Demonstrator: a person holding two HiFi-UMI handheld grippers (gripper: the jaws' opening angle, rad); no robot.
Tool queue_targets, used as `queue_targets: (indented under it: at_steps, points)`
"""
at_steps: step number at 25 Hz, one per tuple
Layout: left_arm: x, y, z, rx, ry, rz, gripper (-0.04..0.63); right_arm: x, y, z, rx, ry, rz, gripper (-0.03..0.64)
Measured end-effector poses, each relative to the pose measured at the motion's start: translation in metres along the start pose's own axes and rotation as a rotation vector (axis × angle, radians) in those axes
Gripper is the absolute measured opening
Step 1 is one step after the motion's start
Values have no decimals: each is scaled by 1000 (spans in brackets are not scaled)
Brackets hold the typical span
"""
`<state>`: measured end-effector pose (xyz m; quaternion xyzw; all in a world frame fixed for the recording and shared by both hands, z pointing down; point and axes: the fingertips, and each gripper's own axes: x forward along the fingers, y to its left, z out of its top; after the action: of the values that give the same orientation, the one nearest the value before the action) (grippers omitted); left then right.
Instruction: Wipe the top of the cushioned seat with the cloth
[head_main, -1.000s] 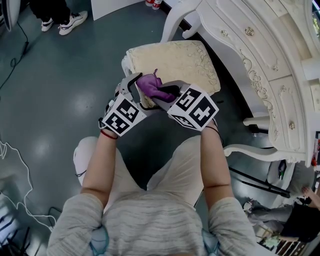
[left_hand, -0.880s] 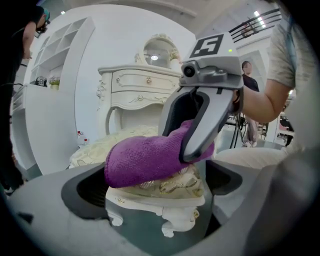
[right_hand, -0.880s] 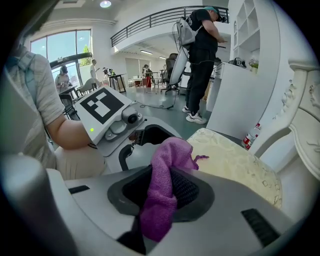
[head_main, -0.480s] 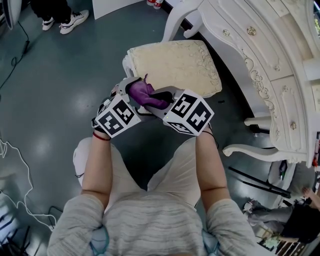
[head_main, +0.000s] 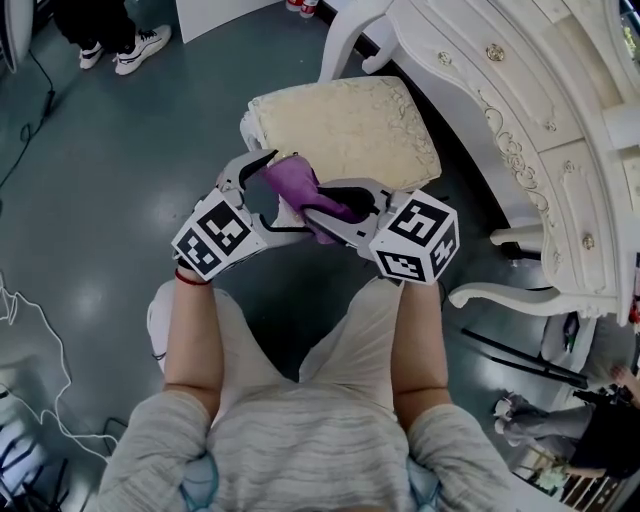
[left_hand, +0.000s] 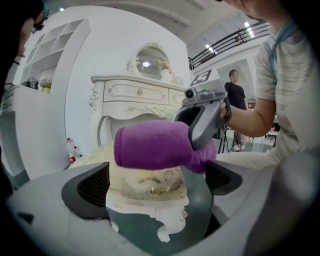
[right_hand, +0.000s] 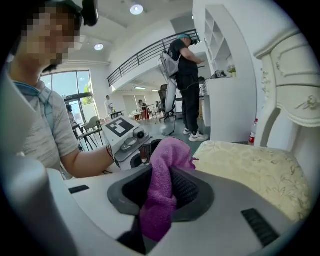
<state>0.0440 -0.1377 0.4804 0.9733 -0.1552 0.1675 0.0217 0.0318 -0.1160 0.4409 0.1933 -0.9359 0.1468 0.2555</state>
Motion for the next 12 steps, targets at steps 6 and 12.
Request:
queue_targets:
  at_steps: [6, 12]
  points:
    - [-9, 10, 42, 4, -217, 65, 589, -64, -29, 25, -2, -270, -217, 98]
    - [-2, 6, 59, 56, -280, 78, 566, -110, -47, 28, 33, -540, -430, 98]
